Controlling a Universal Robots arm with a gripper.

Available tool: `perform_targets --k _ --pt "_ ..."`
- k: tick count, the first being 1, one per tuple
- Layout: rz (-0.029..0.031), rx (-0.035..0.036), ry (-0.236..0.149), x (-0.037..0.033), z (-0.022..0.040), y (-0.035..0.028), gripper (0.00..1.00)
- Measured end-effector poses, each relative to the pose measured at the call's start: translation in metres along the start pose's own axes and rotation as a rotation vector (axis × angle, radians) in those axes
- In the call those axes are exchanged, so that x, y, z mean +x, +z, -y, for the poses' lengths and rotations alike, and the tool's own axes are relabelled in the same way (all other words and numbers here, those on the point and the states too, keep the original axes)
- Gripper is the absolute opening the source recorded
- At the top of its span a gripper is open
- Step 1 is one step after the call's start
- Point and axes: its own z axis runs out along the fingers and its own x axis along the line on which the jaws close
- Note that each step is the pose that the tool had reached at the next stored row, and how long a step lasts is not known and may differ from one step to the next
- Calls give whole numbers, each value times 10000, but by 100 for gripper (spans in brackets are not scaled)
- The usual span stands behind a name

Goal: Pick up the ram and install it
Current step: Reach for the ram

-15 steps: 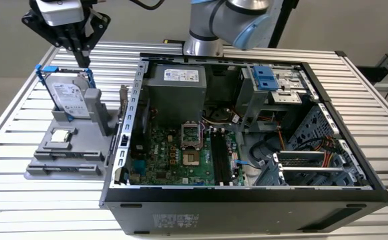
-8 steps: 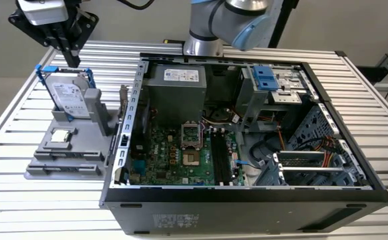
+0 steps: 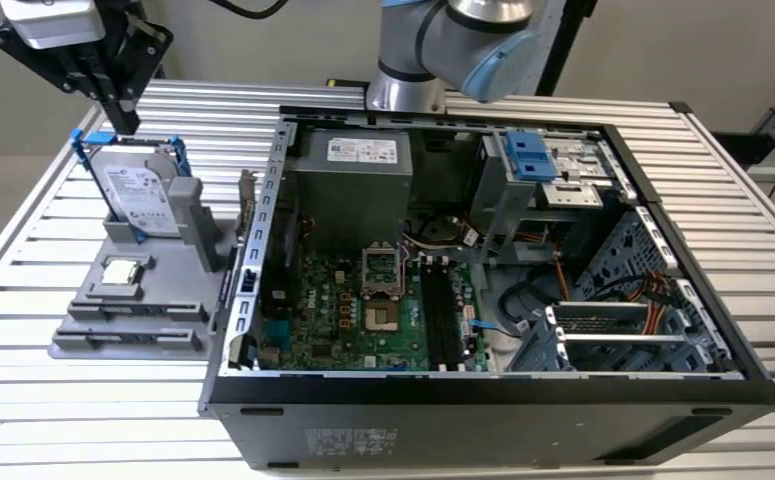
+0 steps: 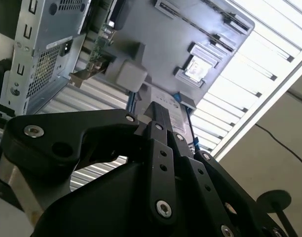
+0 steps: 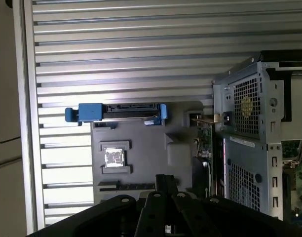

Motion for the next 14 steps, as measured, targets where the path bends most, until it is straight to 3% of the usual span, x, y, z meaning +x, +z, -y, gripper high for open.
perform_targets --k 9,14 --pt "-20 -8 -424 121 8 -3 0" --pt "-22 -8 -430 124 8 -3 0"
